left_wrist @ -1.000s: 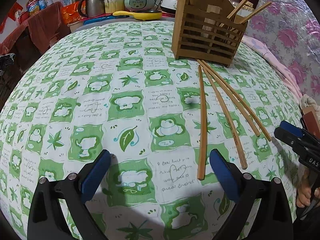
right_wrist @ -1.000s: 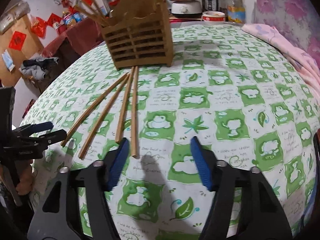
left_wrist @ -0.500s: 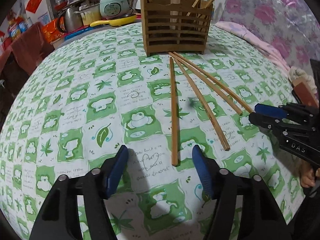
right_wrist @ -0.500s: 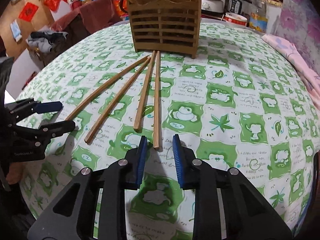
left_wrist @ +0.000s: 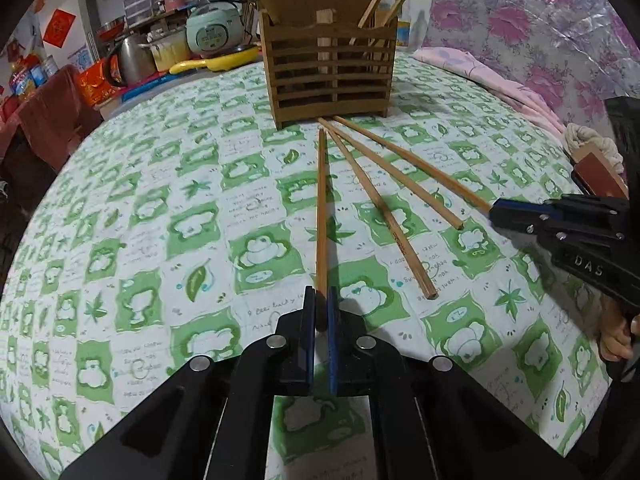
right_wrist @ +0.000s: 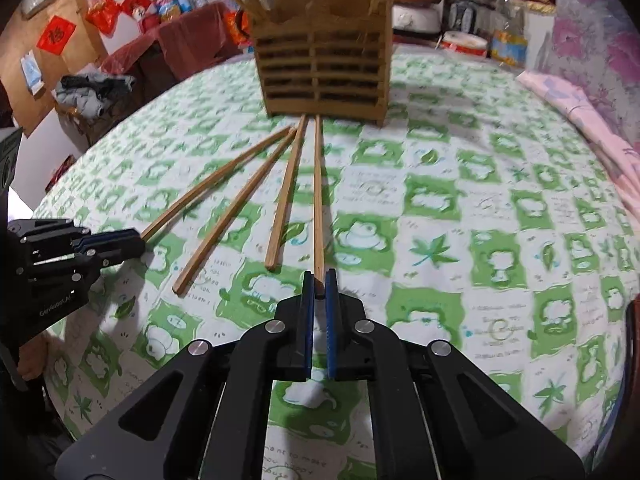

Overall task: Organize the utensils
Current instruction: 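Close the right tool on a single chopstick while the left tool grasps another, then carry the chopsticks with both tools and lower them into the holder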

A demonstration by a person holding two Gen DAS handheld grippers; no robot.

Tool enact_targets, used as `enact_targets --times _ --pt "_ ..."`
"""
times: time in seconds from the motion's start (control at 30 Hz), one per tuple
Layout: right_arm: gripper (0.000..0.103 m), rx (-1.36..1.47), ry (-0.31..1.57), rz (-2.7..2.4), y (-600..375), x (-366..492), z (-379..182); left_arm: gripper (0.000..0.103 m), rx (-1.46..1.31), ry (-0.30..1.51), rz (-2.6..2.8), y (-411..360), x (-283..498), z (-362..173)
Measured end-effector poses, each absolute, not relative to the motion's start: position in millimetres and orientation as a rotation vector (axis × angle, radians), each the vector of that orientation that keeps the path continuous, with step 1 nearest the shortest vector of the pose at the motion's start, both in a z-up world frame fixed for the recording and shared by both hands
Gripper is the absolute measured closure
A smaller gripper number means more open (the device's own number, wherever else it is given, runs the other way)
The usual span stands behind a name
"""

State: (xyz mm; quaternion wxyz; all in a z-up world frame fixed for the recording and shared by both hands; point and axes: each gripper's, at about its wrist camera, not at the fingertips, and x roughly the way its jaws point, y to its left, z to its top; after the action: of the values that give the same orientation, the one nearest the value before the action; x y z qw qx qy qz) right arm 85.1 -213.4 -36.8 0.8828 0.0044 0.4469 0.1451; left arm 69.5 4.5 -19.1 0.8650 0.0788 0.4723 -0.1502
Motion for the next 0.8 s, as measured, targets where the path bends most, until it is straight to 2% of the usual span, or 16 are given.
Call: enact_targets --times 0.2,0.53,0.8 --pt "0.097 0.003 0.847 0.279 -217 77 -11 0.097 0.169 0.913 -0.305 6 67 19" --pt "0.097 0.031 0.645 0.293 -227 76 80 0.097 0.133 0.808 -0.332 0 87 98" --pt "0.097 0.076 0.622 0.297 -230 98 104 0.097 0.095 0.814 -0.360 -7 118 122"
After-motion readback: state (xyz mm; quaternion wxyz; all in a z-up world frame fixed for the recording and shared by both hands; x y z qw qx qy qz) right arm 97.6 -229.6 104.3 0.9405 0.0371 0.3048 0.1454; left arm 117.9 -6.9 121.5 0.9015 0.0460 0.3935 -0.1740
